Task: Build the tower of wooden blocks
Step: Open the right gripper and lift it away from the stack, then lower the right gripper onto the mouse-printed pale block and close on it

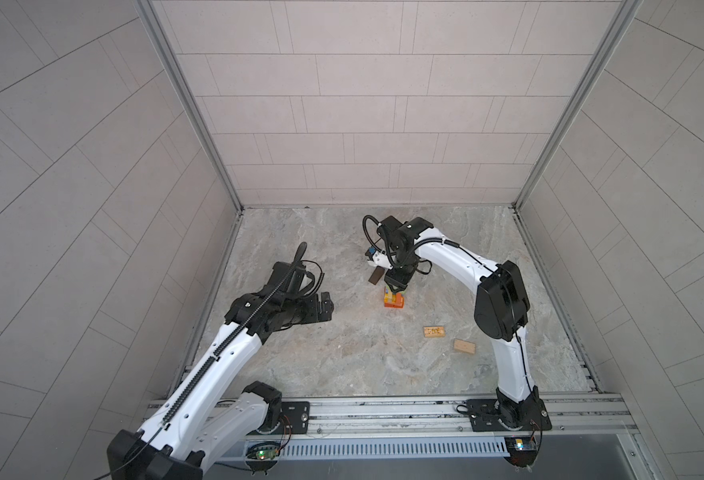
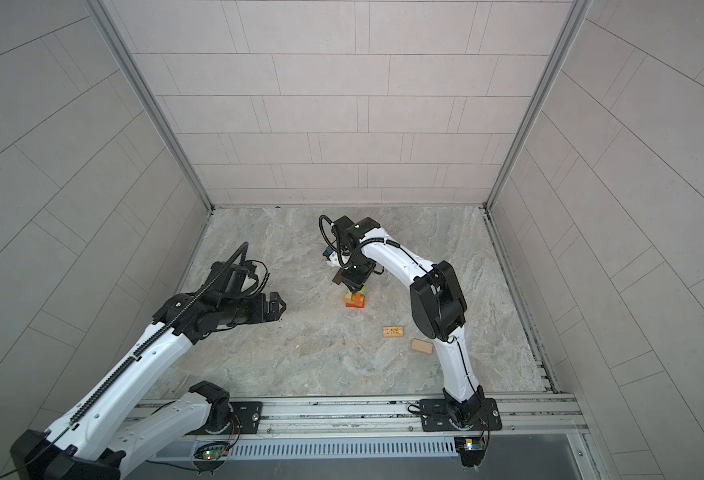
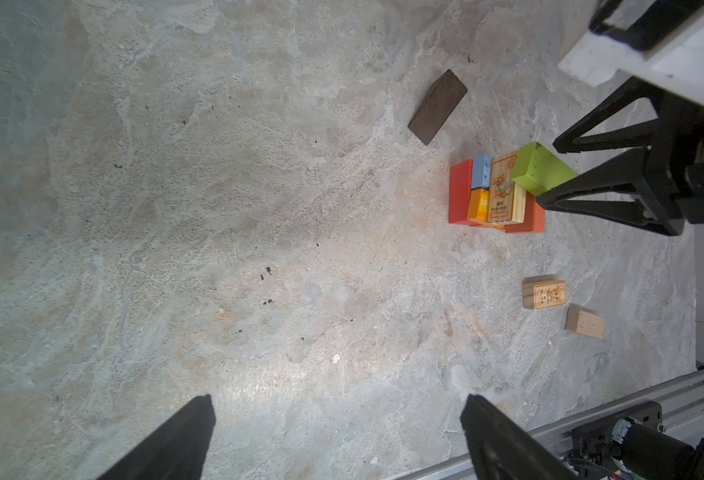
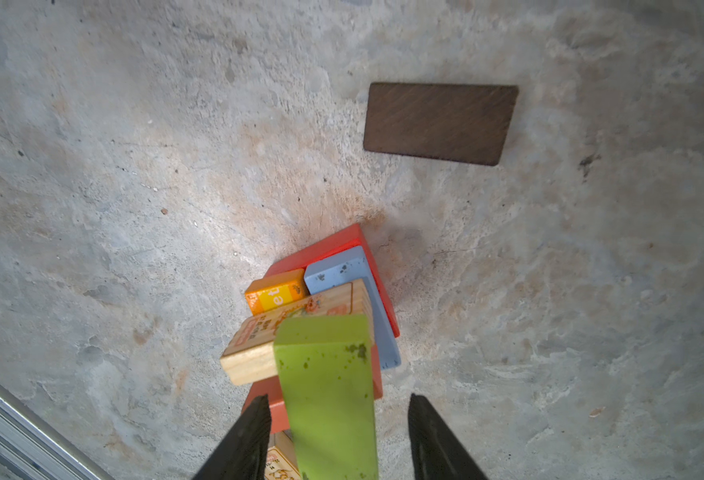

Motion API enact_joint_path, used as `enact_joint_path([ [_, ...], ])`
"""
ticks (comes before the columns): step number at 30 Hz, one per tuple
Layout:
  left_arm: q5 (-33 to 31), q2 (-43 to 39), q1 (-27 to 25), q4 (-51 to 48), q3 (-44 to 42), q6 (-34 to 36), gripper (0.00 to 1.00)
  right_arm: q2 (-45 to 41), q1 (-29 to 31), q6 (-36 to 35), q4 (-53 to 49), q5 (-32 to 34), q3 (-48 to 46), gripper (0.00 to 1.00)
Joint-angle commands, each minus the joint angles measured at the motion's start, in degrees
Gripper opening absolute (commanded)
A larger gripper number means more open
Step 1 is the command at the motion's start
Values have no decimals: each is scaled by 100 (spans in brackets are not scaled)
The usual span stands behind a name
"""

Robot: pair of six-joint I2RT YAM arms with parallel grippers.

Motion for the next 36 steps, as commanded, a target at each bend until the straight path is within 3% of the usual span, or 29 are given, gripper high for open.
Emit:
enact_joint_path([
  [1,34,-25,51,41,-6,121,100,-437,3,30,156,-78,-207,58],
  [8,306,7,51,325,98,162,100,-1678,38,667,931,-187,-1018,64],
  [13,572,70,-43,752,-19,-117,100,-2975,70,1322,1645,172,-2376,68],
  [17,676,-3,-243,1197,-389,-443,100,-3960,60,2137,2621,457,-3876,64],
  [19,638,-74,-370,1414,-593,-582,100,-4330,-41,2787,2891,647,-4503,59],
  [23,494,-128,-652,1642,-889,-740,100,-4749,-637,3968,3503,335,-5624,23],
  [27,383,-150,-809,1726,-1099,-793,100,-4484,-1114,4433,3690,188,-6083,0],
  [31,356,-183,-848,1752,-1274,-859,100,-3814,-1521,4385,3656,-449,-6043,0],
  [36,296,-267,-881,1779,-1414,-908,100,-3292,-1517,4373,3939,-652,-6148,0],
])
